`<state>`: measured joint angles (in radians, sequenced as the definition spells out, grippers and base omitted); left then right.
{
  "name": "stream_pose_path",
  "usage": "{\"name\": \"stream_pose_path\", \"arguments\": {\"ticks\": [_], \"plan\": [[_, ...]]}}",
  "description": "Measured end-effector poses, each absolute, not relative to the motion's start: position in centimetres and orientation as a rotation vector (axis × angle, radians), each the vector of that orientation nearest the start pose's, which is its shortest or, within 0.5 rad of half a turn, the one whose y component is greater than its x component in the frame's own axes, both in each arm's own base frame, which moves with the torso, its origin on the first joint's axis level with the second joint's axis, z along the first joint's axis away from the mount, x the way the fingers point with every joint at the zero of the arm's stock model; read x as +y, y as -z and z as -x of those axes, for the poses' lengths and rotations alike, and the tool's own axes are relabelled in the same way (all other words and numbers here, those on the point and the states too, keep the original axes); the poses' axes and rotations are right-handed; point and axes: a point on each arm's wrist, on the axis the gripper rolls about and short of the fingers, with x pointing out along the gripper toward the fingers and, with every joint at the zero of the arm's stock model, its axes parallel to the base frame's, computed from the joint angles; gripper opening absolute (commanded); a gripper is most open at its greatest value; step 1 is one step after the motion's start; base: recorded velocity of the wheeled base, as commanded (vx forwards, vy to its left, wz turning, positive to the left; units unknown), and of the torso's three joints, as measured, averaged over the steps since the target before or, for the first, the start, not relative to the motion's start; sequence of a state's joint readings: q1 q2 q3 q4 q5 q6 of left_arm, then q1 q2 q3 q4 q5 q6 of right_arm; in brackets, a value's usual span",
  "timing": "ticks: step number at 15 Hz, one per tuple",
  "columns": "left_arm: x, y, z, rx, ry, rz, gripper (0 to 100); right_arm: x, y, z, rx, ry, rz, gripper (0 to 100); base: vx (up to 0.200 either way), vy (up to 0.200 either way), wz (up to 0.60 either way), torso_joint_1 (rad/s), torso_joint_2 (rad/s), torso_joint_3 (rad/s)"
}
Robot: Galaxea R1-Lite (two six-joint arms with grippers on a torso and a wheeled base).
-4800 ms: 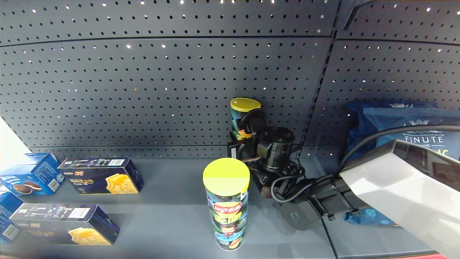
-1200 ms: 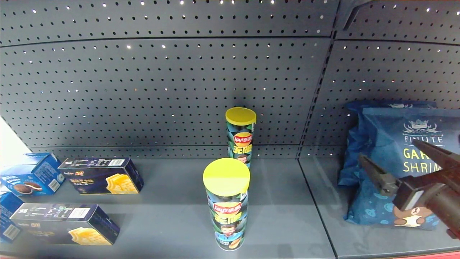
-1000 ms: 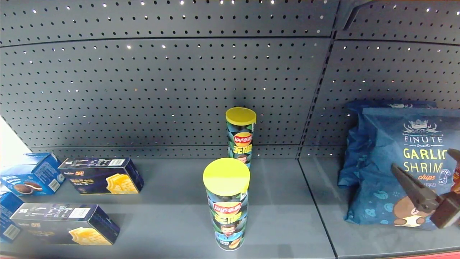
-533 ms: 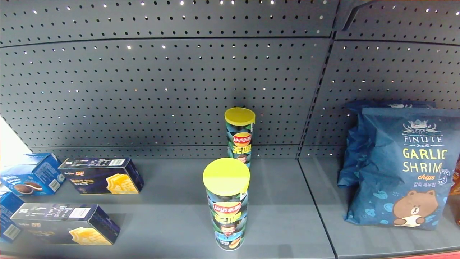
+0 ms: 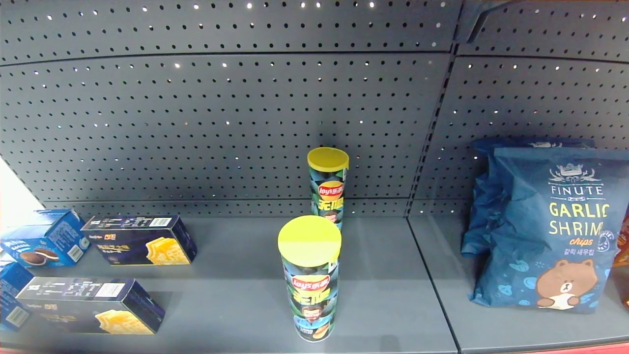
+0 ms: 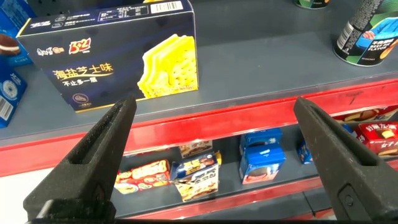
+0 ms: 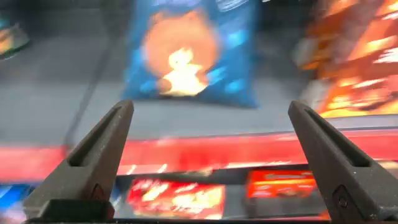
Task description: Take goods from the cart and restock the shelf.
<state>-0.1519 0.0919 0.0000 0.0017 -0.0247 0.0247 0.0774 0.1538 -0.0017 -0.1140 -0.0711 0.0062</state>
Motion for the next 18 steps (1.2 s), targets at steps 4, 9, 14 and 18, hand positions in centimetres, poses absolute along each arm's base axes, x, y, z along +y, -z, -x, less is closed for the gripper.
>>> {"name": "stream_pose_path", "arguments": {"ticks": [4,9,14,18], "plan": [[0.2,-7.7,1.6,0.091,0.178,-0.031,100,0.0,-7.6,1.9,0.06,0.011,-0.003,100,0.0,0.0,0.0,0.0,0.0,0.0],[0.2,-7.7,1.6,0.091,0.178,-0.031,100,0.0,-7.5,2.3,0.008,0.011,-0.002,100,0.0,0.0,0.0,0.0,0.0,0.0],[0.2,-7.7,1.6,0.091,0.178,-0.03,100,0.0,-7.5,2.3,0.004,0.011,-0.003,100,0.0,0.0,0.0,0.0,0.0,0.0],[0.2,-7.7,1.6,0.09,0.193,-0.054,100,0.0,-7.5,2.3,0.004,0.011,-0.002,100,0.0,0.0,0.0,0.0,0.0,0.0]]}}
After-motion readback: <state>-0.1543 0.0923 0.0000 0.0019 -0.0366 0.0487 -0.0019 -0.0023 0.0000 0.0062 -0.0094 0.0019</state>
